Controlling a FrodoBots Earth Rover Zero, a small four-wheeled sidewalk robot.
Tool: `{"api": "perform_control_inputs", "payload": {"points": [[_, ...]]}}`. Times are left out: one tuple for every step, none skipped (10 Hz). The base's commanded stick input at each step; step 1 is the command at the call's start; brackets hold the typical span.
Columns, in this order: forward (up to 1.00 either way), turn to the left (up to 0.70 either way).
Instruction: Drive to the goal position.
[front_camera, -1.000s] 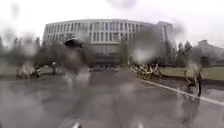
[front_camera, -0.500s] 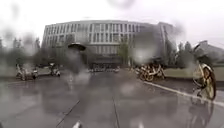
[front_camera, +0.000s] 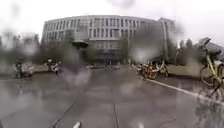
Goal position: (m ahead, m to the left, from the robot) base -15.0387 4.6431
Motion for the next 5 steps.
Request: {"api": "perform_control_inputs", "payload": {"points": [[0.0,0.7],[0.0,0.7],[0.0,0.7],[0.0,0.7],[0.0,0.7]]}}
